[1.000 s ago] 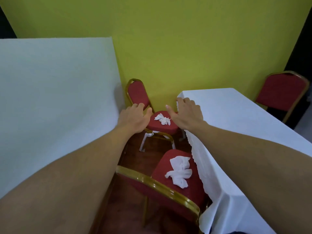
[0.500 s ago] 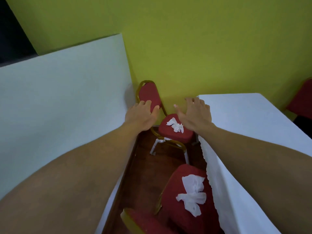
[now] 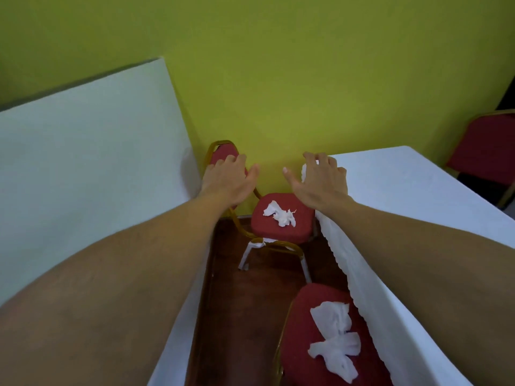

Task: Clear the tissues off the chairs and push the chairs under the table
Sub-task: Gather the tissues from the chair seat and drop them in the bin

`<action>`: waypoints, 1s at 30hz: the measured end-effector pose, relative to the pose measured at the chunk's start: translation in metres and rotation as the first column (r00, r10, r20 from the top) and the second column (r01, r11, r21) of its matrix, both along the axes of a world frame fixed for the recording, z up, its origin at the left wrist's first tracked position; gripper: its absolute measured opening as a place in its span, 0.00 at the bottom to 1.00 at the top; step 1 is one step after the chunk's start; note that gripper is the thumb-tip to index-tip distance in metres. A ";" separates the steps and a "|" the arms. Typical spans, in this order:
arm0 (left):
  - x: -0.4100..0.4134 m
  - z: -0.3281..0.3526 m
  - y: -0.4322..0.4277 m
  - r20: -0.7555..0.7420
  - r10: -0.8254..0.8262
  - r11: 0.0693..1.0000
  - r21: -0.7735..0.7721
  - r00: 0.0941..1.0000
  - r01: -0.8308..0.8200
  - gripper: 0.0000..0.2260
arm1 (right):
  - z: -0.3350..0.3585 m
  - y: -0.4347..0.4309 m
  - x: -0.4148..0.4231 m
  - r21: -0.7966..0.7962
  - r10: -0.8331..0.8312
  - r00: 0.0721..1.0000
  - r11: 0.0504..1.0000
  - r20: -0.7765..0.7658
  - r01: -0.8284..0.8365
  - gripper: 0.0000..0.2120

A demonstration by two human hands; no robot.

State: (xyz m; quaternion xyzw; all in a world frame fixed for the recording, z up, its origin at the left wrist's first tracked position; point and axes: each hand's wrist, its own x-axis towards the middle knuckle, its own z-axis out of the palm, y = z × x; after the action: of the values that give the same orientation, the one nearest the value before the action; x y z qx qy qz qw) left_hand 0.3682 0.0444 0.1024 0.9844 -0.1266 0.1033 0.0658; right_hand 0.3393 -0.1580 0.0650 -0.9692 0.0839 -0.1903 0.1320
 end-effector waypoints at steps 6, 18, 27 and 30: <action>0.068 -0.020 0.039 -0.029 -0.124 0.990 0.069 0.992 0.126 0.27 | -0.008 0.053 0.058 0.035 -0.119 0.993 0.992 -0.002 0.119 0.37; 0.169 -0.032 0.115 -0.038 -0.206 0.978 0.023 0.978 0.207 0.27 | -0.008 0.117 0.140 0.008 -0.237 0.971 0.971 -0.015 0.237 0.37; 0.224 -0.041 0.143 -0.054 -0.199 0.980 0.013 0.978 0.200 0.28 | -0.014 0.142 0.205 -0.005 -0.218 0.976 0.976 -0.024 0.218 0.37; 0.253 -0.043 0.148 -0.063 -0.192 0.981 -0.004 0.979 0.192 0.29 | -0.024 0.144 0.232 0.012 -0.226 0.974 0.974 -0.030 0.227 0.38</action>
State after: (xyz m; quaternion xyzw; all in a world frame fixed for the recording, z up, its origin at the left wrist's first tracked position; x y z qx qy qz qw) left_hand 0.6210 0.1926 0.0595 0.9703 -0.2191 0.0654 0.0784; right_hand 0.5714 -0.0138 0.0406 -0.9548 0.1971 -0.1897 0.1159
